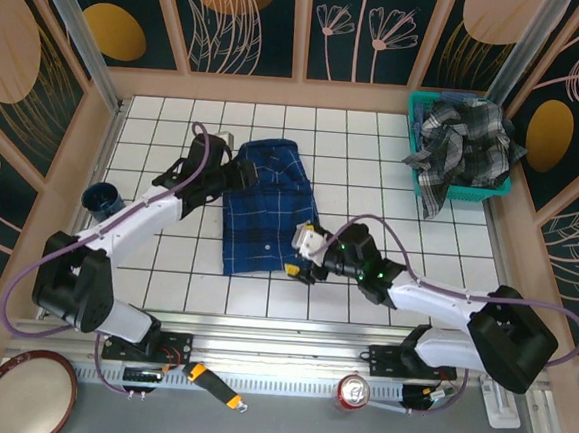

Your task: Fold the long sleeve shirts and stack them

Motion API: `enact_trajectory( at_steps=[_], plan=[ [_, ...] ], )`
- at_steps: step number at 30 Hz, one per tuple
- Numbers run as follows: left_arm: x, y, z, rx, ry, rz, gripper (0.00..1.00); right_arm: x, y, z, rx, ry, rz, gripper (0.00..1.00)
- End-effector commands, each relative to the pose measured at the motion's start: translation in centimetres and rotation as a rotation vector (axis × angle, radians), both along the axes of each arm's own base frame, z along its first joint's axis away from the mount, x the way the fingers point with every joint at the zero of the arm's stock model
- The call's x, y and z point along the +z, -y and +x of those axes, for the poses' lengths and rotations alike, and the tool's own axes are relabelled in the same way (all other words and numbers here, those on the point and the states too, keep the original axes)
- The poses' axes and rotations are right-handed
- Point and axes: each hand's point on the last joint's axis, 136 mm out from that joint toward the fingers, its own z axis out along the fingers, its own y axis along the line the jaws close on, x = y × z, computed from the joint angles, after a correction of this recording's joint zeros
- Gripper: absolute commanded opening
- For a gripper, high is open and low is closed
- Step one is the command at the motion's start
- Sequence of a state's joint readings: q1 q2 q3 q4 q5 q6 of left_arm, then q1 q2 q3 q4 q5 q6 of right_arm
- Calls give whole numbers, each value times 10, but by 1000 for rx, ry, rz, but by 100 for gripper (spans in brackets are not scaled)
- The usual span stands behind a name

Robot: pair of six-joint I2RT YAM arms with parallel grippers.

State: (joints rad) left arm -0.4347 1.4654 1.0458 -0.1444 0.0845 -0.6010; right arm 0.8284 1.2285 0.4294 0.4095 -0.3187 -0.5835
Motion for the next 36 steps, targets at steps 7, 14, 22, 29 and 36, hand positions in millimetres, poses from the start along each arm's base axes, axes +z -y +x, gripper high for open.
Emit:
enact_trajectory(
  at_steps=[7, 14, 22, 29, 36],
  plan=[
    [-86, 51, 33, -105, -139, 63, 43, -18, -32, -20, 286, 388, -126, 87],
    [-137, 43, 41, -60, -212, 148, 42, -46, -49, -21, 362, 436, -241, 87],
    [-172, 45, 39, -76, -280, 169, 41, -63, -62, 12, 256, 505, -366, 81],
    [-162, 47, 34, -96, -285, 159, 38, -82, -64, 33, 225, 562, -527, 24],
    [-97, 28, 74, -63, -171, 141, 50, -36, -63, -4, 281, 357, -477, 0]
  ],
)
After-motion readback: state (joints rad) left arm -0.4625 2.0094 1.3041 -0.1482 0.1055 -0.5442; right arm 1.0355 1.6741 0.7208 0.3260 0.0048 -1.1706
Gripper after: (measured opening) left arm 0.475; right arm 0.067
